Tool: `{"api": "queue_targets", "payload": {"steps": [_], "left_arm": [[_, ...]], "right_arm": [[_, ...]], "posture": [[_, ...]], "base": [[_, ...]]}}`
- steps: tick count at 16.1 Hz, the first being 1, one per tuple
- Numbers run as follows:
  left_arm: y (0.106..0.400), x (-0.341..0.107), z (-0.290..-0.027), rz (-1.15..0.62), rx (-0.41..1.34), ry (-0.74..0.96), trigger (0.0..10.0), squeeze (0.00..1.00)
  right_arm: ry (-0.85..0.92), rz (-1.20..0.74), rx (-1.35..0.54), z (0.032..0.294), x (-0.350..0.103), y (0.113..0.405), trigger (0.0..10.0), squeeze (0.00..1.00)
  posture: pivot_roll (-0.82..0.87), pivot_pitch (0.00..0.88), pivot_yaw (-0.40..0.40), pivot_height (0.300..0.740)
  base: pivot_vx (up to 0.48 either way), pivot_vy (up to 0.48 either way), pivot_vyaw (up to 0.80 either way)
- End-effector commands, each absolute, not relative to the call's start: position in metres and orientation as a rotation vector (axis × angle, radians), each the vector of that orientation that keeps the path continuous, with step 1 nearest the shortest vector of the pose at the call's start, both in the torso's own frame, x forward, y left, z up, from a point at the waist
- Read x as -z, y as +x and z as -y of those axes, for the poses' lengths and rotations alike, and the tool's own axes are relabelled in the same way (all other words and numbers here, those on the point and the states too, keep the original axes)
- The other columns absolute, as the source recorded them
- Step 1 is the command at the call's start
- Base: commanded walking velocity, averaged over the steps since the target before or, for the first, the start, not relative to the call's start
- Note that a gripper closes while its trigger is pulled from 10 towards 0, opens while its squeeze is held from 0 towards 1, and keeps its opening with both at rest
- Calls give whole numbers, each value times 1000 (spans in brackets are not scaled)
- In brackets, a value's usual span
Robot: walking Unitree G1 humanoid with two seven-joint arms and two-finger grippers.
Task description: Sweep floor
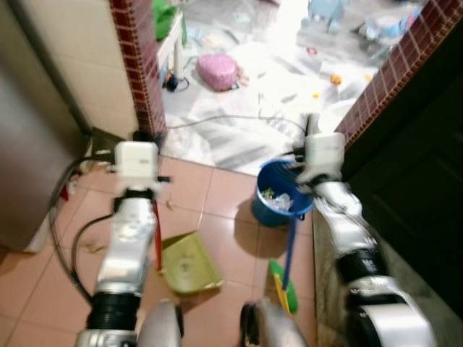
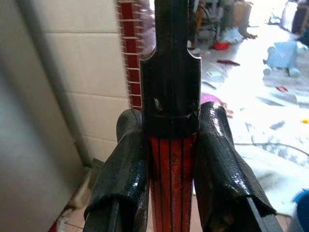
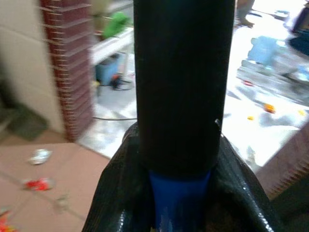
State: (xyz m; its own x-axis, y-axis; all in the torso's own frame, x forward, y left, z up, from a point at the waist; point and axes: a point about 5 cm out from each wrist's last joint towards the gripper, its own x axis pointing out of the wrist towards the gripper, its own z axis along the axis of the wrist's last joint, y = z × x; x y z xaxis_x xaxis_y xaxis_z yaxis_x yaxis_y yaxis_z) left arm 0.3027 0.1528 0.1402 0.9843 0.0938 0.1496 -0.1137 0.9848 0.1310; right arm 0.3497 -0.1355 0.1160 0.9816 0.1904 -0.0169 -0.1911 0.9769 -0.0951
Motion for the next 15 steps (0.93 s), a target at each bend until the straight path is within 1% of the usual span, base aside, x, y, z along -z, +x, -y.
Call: {"api": "queue_targets", "payload": {"steps": [1, 9, 15], "left_arm": [[304, -154, -147, 205, -86, 160, 10000, 0], [304, -158, -147, 212, -83, 155, 10000, 0], [295, -163, -143, 243, -80, 147, 10000, 0]], "right_arm": [[-84, 1, -166, 146, -119, 351, 10000, 0], [-78, 6, -157, 145, -120, 351, 10000, 0], [-85, 14, -149, 144, -120, 351, 10000, 0]], "posture": [[-3, 153, -100, 740], [-6, 154, -86, 740], [4, 157, -83, 740]], "base": [[0, 480, 0], [0, 480, 0], [0, 0, 0]]}}
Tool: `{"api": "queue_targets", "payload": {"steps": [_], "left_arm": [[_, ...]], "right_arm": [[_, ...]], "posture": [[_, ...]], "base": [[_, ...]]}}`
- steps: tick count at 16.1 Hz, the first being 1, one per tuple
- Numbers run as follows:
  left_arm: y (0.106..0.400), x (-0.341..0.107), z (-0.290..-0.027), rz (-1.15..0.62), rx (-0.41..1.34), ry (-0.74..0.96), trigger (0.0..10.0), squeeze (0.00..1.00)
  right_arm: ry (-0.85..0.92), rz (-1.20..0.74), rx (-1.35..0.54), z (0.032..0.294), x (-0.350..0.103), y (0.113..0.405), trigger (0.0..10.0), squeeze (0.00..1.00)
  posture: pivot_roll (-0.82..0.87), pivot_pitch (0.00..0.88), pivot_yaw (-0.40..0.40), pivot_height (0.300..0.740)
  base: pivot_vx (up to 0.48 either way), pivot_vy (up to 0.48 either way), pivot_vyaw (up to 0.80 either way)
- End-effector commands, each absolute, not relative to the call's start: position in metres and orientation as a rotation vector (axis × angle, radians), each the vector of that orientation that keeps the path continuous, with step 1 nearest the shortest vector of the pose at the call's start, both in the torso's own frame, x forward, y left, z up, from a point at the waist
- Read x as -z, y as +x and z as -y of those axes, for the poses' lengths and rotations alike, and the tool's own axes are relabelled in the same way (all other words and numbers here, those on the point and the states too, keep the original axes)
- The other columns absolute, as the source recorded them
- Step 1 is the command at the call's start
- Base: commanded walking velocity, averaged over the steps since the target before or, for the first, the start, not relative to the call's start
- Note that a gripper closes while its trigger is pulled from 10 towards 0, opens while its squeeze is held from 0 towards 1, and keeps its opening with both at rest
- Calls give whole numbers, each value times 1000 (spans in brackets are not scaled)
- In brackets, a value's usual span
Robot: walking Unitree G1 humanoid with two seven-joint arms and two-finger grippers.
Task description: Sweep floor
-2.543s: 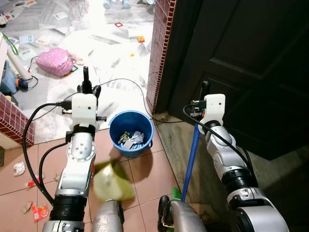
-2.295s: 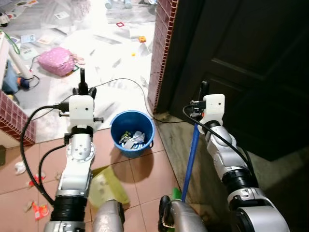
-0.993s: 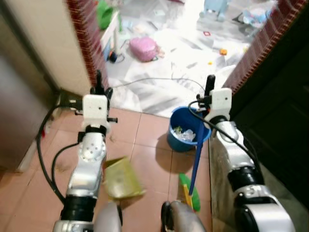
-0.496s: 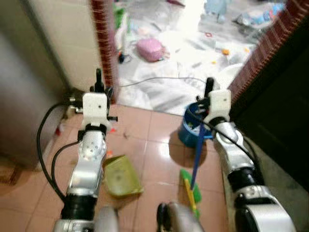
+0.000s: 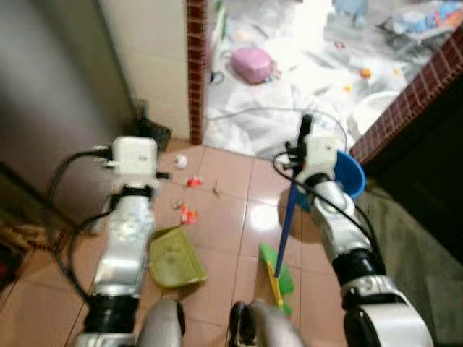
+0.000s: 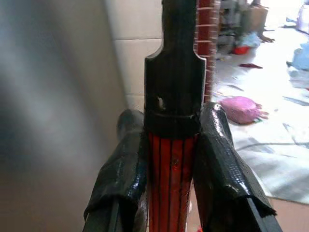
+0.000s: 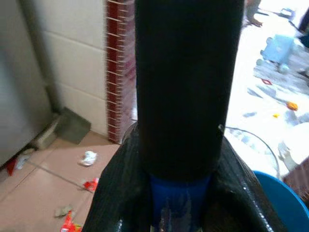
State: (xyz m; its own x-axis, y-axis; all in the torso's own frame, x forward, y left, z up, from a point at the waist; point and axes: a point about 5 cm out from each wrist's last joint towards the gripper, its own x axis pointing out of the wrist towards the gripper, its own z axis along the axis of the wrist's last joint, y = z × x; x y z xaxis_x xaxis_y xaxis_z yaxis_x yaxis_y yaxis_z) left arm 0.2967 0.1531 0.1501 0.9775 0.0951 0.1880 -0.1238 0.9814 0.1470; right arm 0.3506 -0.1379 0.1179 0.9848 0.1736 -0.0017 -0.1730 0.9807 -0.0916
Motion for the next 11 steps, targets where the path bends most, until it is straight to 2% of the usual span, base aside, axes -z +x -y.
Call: {"api": "queue_targets", "payload": {"steps": [1, 11], "left_arm": [[295, -167, -143, 254, -83, 145, 10000, 0], [291, -171, -141, 263, -96, 144, 10000, 0]], "right_arm": [[-81, 17, -152, 144, -120, 351, 10000, 0], [-101, 59, -149, 142, -128, 354, 10000, 0]], "posture": [[2, 157, -82, 740], [12, 157, -85, 740]], "base": [[0, 0, 456], [0, 0, 771]]}}
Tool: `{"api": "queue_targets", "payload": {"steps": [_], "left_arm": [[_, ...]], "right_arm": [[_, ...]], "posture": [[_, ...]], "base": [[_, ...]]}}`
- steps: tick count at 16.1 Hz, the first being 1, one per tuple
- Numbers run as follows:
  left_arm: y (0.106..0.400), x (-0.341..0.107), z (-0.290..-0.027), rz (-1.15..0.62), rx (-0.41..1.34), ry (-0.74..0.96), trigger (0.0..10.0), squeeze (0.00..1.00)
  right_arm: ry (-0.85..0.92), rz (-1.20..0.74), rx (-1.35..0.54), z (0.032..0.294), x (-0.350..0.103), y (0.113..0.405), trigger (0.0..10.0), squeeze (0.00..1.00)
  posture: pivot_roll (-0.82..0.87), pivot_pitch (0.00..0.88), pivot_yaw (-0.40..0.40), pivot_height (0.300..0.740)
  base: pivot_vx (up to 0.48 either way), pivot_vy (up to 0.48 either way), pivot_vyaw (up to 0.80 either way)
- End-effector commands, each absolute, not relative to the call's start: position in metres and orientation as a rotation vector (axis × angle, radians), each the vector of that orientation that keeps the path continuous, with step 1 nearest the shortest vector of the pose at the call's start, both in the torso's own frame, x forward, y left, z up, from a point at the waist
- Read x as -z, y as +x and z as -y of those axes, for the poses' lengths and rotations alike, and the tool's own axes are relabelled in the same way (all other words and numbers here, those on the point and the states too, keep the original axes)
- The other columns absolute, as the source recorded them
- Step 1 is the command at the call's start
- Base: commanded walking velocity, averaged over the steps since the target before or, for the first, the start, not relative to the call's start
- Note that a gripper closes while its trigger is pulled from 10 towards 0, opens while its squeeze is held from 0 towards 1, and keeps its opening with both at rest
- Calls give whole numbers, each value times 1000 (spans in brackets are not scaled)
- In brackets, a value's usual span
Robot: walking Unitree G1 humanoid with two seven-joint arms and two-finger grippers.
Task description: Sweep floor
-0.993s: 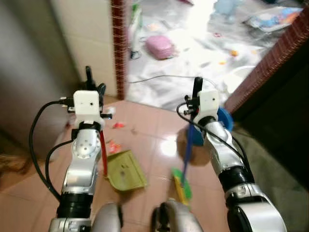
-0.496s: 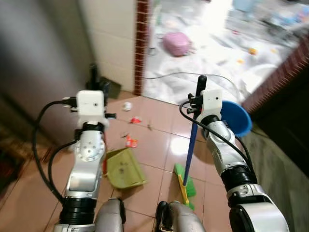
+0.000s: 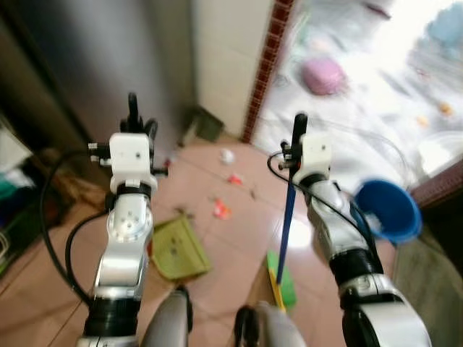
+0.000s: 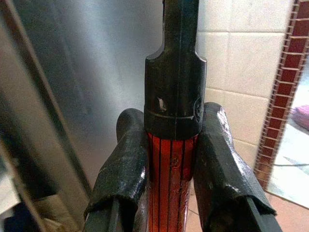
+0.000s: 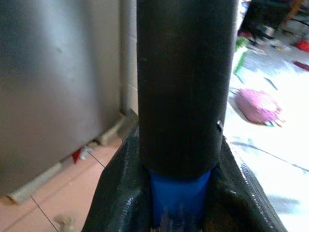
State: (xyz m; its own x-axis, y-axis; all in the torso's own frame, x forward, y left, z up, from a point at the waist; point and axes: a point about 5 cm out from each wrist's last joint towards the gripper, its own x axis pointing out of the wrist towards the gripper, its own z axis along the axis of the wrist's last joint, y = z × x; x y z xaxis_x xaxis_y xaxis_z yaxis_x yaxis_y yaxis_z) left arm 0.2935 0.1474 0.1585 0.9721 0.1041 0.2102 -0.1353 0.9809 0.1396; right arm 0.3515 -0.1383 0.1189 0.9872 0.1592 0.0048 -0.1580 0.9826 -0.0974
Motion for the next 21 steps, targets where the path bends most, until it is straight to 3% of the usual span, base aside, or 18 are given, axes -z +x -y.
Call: {"api": "queue_targets", "payload": {"steps": [1, 12, 16, 21], "left_arm": [[290, -169, -142, 258, -93, 147, 10000, 0], [286, -154, -147, 200, -106, 135, 10000, 0], [286, -155, -146, 205, -103, 124, 10000, 0], [281, -156, -154, 223, -92, 112, 10000, 0]], "right_arm": [[-103, 61, -149, 142, -128, 354, 10000, 0], [-120, 80, -145, 142, -131, 355, 10000, 0], [-127, 95, -116, 146, -132, 355, 10000, 0], [-159, 268, -101, 142, -165, 356, 10000, 0]], "posture": [[12, 157, -85, 740], [21, 148, -93, 740], [14, 144, -102, 740], [12, 152, -88, 740]], "base": [[0, 0, 769], [0, 0, 756], [0, 0, 0], [0, 0, 0]]}}
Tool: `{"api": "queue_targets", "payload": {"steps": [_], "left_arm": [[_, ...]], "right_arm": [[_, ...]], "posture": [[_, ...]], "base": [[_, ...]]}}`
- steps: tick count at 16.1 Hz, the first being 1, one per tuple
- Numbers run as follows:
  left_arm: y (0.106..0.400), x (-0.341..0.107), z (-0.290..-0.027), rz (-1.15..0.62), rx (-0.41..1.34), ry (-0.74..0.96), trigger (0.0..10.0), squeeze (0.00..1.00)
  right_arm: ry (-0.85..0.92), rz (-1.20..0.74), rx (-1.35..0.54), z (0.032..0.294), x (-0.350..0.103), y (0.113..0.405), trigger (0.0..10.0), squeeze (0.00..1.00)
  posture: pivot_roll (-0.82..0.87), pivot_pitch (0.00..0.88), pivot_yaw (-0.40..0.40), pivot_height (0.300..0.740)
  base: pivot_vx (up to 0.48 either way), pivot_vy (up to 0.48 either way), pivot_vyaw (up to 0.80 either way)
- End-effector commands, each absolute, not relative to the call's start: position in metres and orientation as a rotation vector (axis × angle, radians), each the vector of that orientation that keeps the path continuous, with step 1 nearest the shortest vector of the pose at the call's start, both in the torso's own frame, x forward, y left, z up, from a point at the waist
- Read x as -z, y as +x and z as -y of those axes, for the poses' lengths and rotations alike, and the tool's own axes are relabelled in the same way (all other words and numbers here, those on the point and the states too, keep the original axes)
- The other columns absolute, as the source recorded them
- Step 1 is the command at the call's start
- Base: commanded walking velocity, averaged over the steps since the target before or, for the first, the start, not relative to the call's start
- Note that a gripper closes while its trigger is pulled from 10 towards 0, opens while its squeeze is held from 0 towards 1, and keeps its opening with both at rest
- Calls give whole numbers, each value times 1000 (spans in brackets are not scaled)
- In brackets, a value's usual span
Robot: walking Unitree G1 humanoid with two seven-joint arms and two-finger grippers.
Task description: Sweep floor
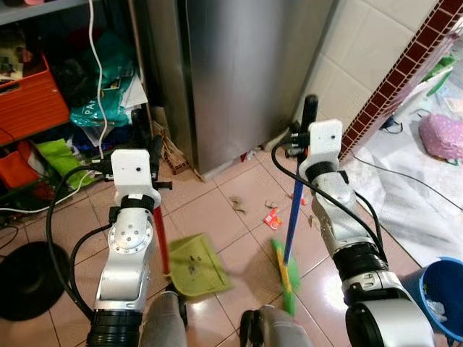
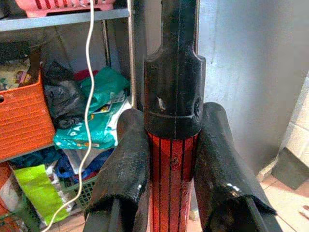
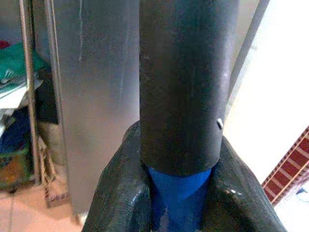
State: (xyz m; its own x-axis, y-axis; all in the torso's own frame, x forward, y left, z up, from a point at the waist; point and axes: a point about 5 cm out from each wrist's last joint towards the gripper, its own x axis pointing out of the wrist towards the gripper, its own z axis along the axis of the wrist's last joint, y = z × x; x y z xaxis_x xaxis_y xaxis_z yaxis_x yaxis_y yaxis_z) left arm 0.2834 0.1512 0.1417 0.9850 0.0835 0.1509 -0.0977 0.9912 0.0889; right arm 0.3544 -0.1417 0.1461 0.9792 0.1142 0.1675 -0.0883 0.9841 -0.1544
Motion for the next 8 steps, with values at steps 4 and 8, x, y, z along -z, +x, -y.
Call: {"api": "queue_targets", "payload": {"steps": [4, 8], "left_arm": [[282, -161, -155, 239, -92, 95, 10000, 0], [281, -161, -153, 239, -83, 90, 10000, 0]], "right_arm": [[-207, 316, -98, 139, -175, 356, 10000, 0], [-247, 331, -78, 144, -178, 357, 10000, 0]], "posture": [[13, 161, -86, 740], [13, 164, -85, 740]], "base": [[62, 0, 0], [278, 0, 0]]}}
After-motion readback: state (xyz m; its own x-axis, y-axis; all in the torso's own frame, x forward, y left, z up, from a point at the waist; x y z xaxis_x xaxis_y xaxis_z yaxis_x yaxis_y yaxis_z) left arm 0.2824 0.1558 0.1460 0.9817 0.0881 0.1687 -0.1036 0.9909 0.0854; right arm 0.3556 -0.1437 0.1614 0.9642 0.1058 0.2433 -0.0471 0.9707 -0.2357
